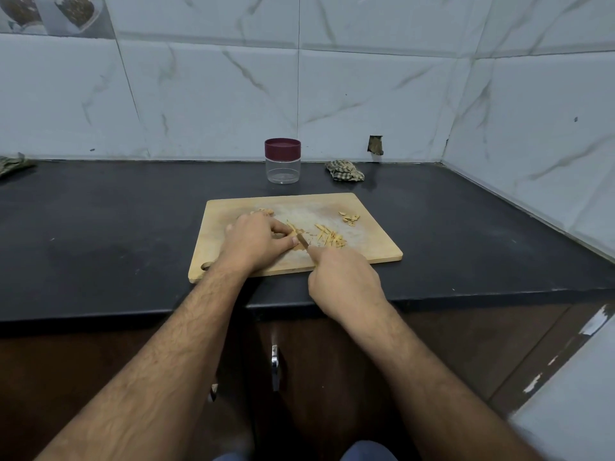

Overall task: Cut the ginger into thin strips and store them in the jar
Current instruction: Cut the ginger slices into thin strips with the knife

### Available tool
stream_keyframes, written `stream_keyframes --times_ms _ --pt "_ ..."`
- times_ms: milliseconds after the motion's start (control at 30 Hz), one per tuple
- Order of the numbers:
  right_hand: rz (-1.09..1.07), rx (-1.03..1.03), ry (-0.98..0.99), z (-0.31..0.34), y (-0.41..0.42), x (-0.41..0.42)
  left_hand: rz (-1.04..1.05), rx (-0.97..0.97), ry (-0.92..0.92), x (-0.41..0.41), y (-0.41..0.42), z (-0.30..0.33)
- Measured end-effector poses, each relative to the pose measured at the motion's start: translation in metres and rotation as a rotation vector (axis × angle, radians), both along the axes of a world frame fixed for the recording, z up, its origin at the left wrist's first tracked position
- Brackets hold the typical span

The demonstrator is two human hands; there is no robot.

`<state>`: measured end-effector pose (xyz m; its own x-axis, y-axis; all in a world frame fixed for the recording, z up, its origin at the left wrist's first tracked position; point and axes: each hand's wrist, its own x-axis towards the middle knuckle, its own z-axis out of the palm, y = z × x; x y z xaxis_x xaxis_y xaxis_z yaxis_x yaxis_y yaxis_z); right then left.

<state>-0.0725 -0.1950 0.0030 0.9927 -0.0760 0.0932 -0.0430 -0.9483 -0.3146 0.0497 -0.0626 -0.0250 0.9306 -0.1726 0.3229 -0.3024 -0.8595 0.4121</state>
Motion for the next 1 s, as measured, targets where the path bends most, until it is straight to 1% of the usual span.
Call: stream_keyframes --times_ms 300,1000 --pt "-0.011 0.077 -0.027 0.004 -0.001 0.007 0.006 -0.051 -0.006 0.0 0.0 -0.001" --pt "0.023 -0.043 -0.006 0.01 0.015 0.017 0.012 -0.041 0.035 0.003 0.001 -0.001"
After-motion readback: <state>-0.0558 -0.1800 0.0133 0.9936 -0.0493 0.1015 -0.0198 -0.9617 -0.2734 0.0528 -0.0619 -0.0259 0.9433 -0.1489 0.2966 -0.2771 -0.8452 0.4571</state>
